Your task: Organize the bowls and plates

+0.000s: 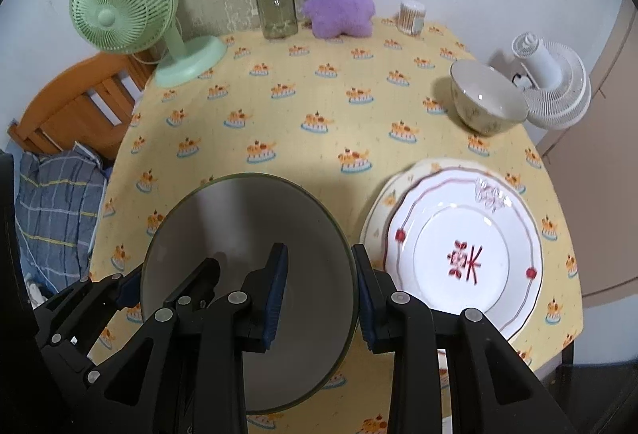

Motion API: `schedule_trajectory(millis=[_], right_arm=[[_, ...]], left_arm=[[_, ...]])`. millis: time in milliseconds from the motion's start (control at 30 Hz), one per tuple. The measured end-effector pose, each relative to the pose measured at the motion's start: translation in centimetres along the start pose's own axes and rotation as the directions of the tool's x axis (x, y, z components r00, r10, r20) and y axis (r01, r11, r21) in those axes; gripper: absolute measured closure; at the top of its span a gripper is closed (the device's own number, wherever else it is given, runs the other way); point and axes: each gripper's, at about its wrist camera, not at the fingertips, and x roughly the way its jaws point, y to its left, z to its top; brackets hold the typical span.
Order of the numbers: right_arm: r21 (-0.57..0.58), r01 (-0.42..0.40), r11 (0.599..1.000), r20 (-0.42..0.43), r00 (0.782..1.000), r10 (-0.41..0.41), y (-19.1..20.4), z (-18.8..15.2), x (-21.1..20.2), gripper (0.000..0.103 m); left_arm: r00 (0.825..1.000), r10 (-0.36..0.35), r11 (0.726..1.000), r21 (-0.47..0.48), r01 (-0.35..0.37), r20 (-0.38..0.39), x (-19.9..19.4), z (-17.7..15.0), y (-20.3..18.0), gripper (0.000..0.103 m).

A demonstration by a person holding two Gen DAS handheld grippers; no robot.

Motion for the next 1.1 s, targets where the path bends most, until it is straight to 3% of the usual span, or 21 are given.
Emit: schedule_trajectory(millis=[700, 1100], right_arm=[[0.029, 0.056, 0.998, -0.086, 0.995, -0.054, -0.3, -1.6, 2.5, 0.067], [0.02, 0.053, 0.998, -0.065, 0.997, -0.052, -0.4, -1.3, 3.2, 0.068]], left_arm=[[0.993, -0.056, 0.998, 0.01, 0.058, -0.102, 3.2, -1.5, -0.1, 0.071], [0.995, -0.049, 0.999, 0.019, 0.05, -0.09, 3.9, -1.0, -0.1, 0.071]])
